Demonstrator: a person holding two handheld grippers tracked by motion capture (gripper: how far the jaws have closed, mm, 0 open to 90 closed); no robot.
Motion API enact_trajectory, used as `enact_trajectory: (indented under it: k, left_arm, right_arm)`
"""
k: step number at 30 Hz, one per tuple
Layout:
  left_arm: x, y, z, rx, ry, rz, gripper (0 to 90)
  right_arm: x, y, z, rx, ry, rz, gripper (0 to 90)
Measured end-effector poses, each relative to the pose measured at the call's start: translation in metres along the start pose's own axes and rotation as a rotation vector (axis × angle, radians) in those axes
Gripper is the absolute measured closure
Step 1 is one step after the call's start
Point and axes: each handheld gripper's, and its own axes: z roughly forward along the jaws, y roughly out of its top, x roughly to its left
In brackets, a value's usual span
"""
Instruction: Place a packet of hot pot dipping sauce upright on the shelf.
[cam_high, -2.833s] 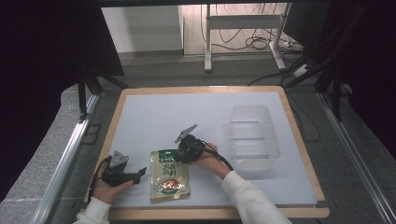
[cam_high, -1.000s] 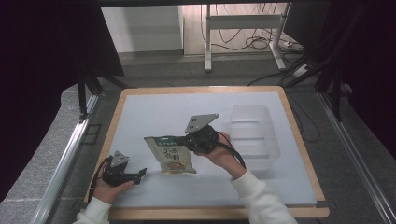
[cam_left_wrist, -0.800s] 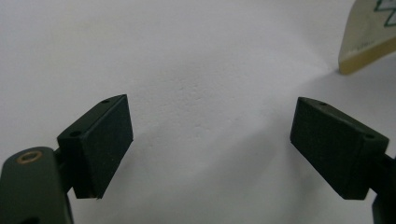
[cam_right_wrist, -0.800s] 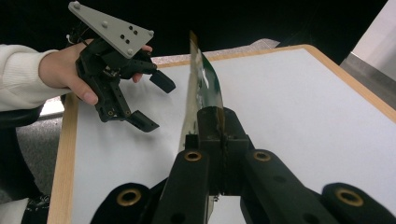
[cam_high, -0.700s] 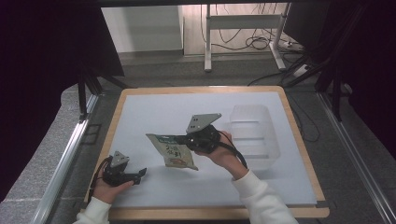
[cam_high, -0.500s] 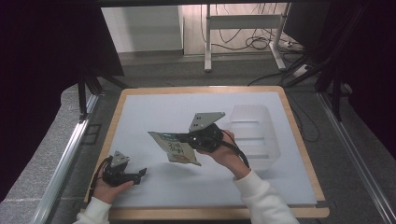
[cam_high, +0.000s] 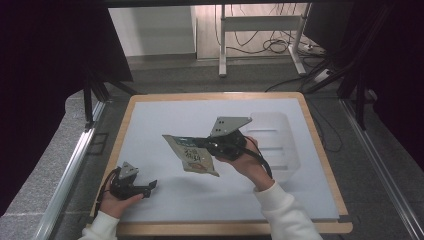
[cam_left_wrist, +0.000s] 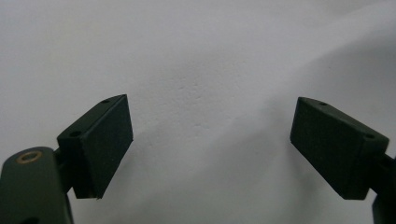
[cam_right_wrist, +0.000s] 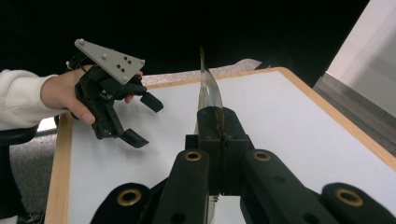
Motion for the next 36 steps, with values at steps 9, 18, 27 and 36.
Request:
enact_trajectory:
  k: [9,18,27,36]
  left_arm:
    - [0.0,0.0,0.0,-0.001,0.001,-0.002,12.9]
    - [0.0,0.0,0.001,0.001,0.001,0.001,12.8]
    - [-0.001,0.0,0.001,0.004,-0.001,0.002,12.7]
    - [-0.001,0.0,0.002,0.013,-0.005,0.007,12.6]
  right_arm:
    - [-0.003,0.002,-0.011,-0.03,-0.022,0.004,89.7]
    - [-0.006,0.004,-0.021,-0.051,-0.044,0.01,89.7]
    - [-0.01,0.005,-0.028,-0.067,-0.063,0.016,89.7]
    - [-0.012,0.006,-0.036,-0.083,-0.08,0.023,89.7]
